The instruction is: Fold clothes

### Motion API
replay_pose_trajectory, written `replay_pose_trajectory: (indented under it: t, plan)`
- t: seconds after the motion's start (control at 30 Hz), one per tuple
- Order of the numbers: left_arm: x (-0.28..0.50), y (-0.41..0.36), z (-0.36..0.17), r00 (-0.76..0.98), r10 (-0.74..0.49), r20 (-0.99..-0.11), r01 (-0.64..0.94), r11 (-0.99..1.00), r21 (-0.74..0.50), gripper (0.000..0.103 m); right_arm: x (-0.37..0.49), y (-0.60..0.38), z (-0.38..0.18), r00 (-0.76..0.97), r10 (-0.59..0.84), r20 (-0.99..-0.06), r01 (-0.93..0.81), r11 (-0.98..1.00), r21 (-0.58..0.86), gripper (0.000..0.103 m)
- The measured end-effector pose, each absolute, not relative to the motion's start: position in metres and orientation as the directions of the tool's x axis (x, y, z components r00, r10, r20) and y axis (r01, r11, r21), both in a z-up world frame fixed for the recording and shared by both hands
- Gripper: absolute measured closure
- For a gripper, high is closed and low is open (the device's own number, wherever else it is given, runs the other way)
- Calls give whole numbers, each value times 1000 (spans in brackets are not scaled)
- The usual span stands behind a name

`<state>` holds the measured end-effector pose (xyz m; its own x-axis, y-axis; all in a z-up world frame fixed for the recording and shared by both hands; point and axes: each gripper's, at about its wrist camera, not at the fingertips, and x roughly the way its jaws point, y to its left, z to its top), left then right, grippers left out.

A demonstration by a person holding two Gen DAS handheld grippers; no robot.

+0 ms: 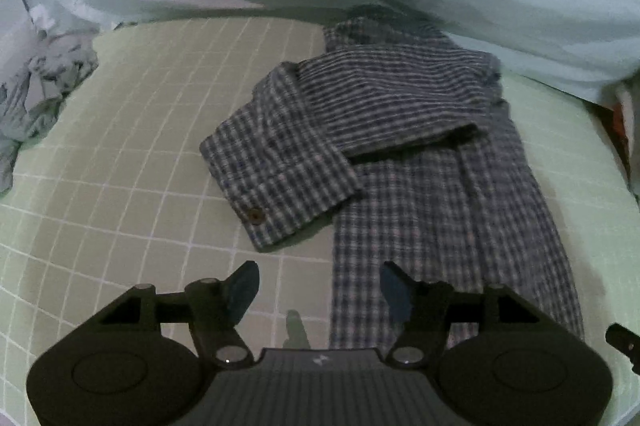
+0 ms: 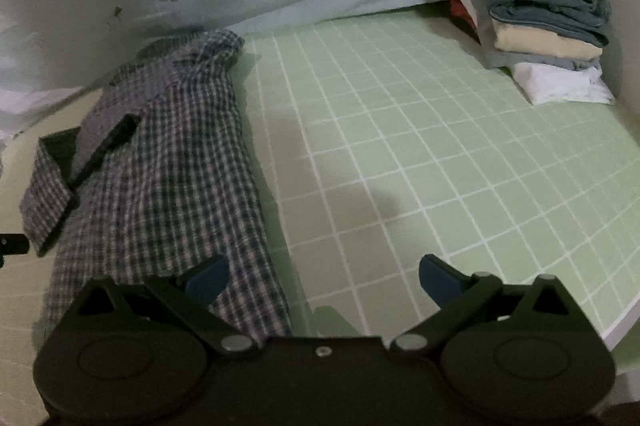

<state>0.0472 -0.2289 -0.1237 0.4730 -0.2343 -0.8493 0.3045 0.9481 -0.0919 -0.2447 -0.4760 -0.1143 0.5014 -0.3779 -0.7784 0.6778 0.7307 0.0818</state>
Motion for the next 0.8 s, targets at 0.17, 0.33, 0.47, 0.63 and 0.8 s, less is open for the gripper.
replay_pose_trajectory:
  t: [0.17, 0.33, 0.47, 0.63, 0.8]
  plan:
    - [71, -228, -137, 447, -229, -864, 336, 939, -75, 31, -232, -478, -118, 466, -403, -788, 728, 681, 82, 0]
    - [96, -241, -145, 453, -259, -853, 412, 909, -57, 25, -221, -476, -128, 430, -414, -802, 770, 632, 87, 0]
    - [121, -247, -151, 438, -287, -852, 431, 898, -81, 21, -212, -472, -129, 405, -428, -808, 790, 608, 73, 0]
    - [137, -244, -160, 417, -291, -861, 404, 908, -111, 21, -199, -474, -129, 358, -462, -811, 820, 572, 37, 0]
    - [153, -240, -169, 396, -294, -870, 373, 917, -140, 60, -190, -474, -133, 337, -446, -829, 826, 562, 33, 0]
